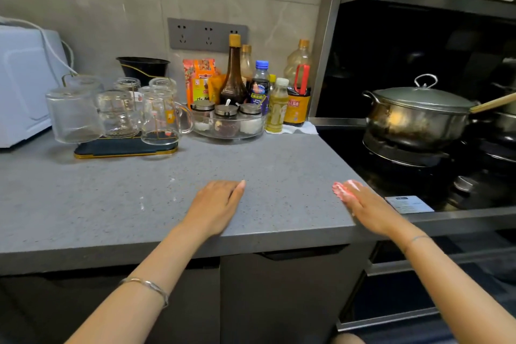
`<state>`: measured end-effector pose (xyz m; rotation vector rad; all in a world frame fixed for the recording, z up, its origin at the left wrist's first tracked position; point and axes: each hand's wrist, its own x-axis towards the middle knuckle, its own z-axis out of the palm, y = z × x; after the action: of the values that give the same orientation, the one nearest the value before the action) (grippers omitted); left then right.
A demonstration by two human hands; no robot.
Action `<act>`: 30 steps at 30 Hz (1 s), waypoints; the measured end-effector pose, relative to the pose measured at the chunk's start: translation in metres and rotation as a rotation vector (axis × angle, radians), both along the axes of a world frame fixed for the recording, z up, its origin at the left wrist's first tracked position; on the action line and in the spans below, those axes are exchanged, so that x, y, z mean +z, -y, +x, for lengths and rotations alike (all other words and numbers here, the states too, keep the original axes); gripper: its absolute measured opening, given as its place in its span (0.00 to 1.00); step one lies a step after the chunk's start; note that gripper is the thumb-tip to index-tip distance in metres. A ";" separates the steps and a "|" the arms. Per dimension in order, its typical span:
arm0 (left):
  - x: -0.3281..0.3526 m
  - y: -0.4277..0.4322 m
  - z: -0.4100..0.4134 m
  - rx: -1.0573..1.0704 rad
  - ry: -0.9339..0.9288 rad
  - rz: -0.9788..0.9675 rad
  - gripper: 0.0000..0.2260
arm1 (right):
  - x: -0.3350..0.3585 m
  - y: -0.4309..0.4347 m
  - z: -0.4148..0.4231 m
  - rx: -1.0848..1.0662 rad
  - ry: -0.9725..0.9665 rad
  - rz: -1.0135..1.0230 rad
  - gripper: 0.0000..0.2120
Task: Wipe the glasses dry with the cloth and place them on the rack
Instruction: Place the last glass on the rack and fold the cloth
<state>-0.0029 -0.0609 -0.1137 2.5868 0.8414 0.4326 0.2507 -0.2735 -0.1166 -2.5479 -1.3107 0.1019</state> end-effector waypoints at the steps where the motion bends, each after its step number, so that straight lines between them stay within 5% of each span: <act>1: 0.000 0.001 0.002 0.000 -0.011 0.002 0.23 | 0.000 -0.004 -0.005 0.008 0.014 -0.023 0.24; 12: 0.001 0.007 0.026 -0.090 -0.042 -0.029 0.23 | 0.003 -0.068 -0.087 0.454 -0.098 0.007 0.23; 16: -0.004 -0.001 0.029 -0.144 -0.014 -0.064 0.22 | 0.008 -0.055 -0.073 0.341 -0.174 0.193 0.22; 21: -0.001 -0.002 0.036 -0.271 0.074 -0.137 0.19 | 0.014 -0.048 -0.068 0.229 -0.224 0.367 0.02; 30: 0.002 -0.011 0.046 -0.296 0.000 -0.131 0.17 | 0.024 -0.046 -0.072 0.253 -0.198 0.229 0.06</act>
<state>0.0432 -0.0495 -0.1117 2.5330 0.4579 0.2809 0.1786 -0.2279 -0.0928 -2.1166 -1.4655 0.2335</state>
